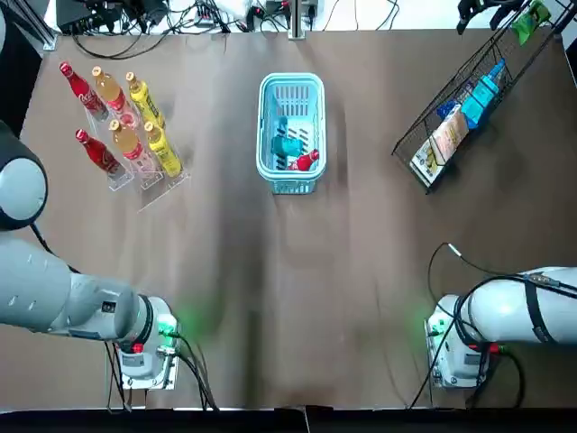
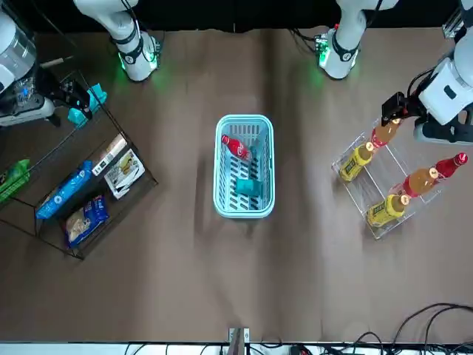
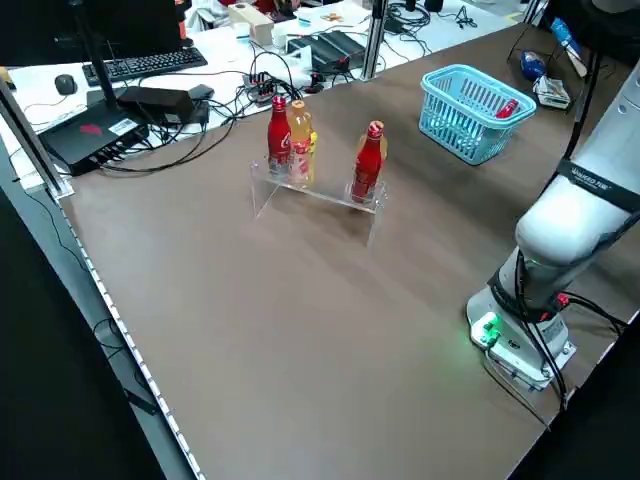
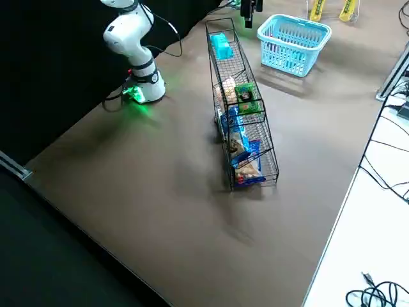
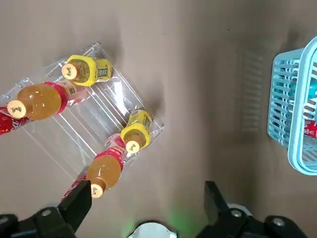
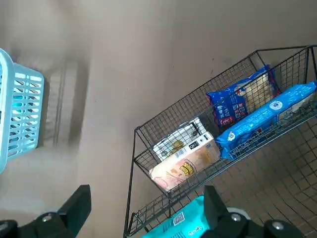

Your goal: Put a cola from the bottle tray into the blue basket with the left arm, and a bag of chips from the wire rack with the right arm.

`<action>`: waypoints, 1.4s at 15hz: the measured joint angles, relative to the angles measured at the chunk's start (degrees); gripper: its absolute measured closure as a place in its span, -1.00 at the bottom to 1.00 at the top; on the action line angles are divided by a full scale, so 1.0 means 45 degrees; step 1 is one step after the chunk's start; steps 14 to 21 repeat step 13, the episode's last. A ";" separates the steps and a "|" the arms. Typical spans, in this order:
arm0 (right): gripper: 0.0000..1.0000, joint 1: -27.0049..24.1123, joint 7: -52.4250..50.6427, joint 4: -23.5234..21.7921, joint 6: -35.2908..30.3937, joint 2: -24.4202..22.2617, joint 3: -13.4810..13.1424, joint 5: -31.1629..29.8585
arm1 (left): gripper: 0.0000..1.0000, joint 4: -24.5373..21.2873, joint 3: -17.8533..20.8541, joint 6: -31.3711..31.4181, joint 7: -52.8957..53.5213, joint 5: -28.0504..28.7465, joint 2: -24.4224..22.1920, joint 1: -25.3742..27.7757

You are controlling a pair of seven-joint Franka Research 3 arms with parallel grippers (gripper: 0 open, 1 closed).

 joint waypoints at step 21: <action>-1.00 0.0234 0.0009 -0.0021 0.0072 0.0001 0.0001 0.0001 | -1.00 -0.0041 -0.0029 0.0006 0.0087 0.0955 0.0078 -0.0495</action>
